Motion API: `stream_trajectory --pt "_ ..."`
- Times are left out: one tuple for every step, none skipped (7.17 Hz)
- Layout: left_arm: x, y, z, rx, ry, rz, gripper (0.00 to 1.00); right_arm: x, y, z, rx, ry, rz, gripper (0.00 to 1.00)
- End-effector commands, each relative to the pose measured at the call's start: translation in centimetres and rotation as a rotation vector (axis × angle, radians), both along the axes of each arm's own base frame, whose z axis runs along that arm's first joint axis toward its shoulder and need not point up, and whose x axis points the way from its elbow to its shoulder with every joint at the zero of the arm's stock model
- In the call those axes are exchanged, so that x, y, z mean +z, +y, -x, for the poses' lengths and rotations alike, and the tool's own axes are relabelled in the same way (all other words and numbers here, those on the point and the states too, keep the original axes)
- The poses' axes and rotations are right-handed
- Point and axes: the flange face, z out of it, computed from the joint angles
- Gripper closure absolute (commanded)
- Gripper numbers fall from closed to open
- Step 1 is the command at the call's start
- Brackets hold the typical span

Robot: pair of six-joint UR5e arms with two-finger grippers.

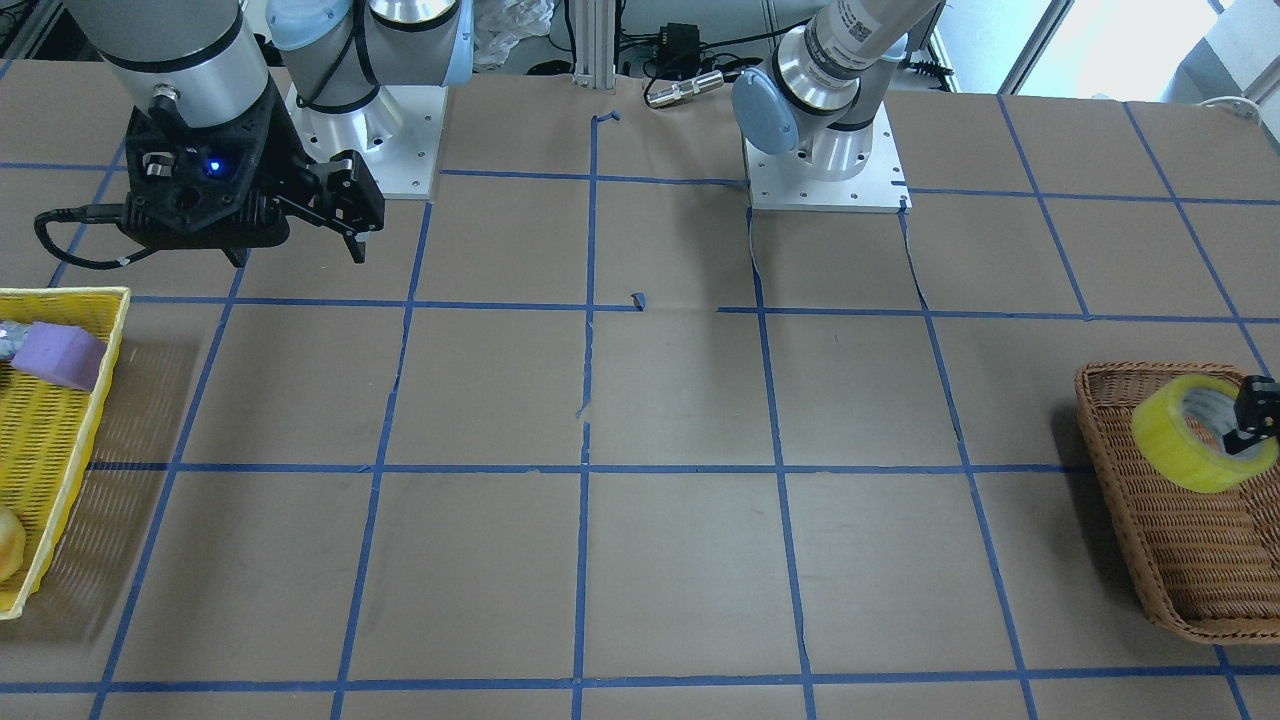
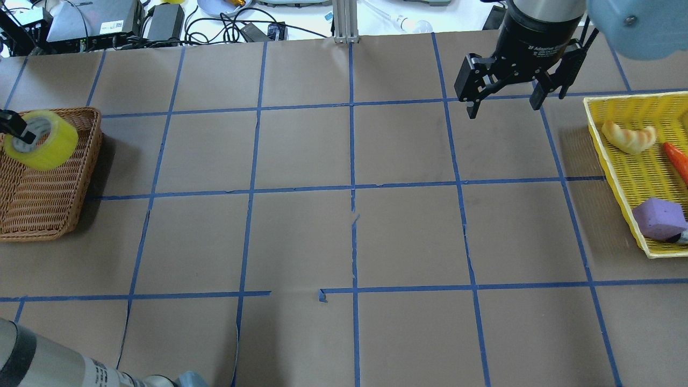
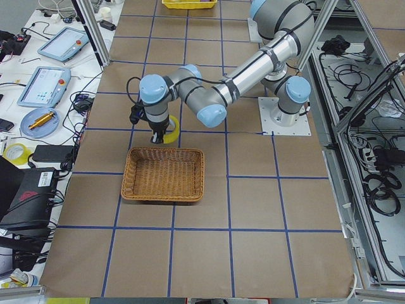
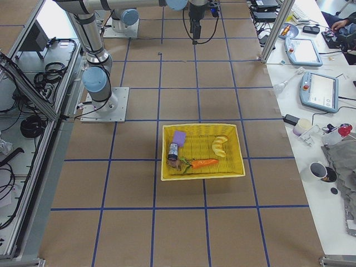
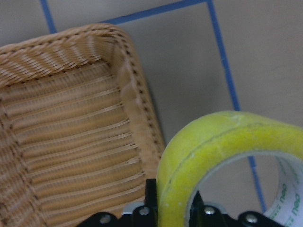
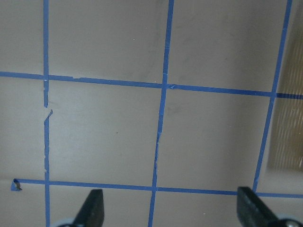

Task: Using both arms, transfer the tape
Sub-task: 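Carry the tape roll with the left gripper over the wicker basket, then lower the tape roll into the wicker basket and open the left gripper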

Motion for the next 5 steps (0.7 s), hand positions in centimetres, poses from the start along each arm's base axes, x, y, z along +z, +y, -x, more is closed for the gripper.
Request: stream_trajectory --pt "-5.3 -1.4 -6.2 -0.063 -0.043 0.038 1.0 0.2 0.1 -0.3 0.003 -0.002 0.009 0.0" --pt "-7.7 -1.7 -6.4 -0.07 -0.021 0.018 1.0 0.3 0.1 -0.3 0.001 -0.002 0.01 0.0" --pt "-9.5 -1.5 -6.2 -0.07 -0.001 -0.003 1.0 0.4 0.2 -0.7 0.007 -0.001 0.015 0.0" --pt "-10.6 -1.5 -6.2 -0.07 0.012 -0.015 1.0 0.4 0.1 -0.7 0.004 -0.001 0.014 0.0" --pt "-10.8 -1.5 -6.2 -0.065 0.014 -0.017 1.0 0.2 0.2 -0.7 0.001 -0.001 0.011 0.0"
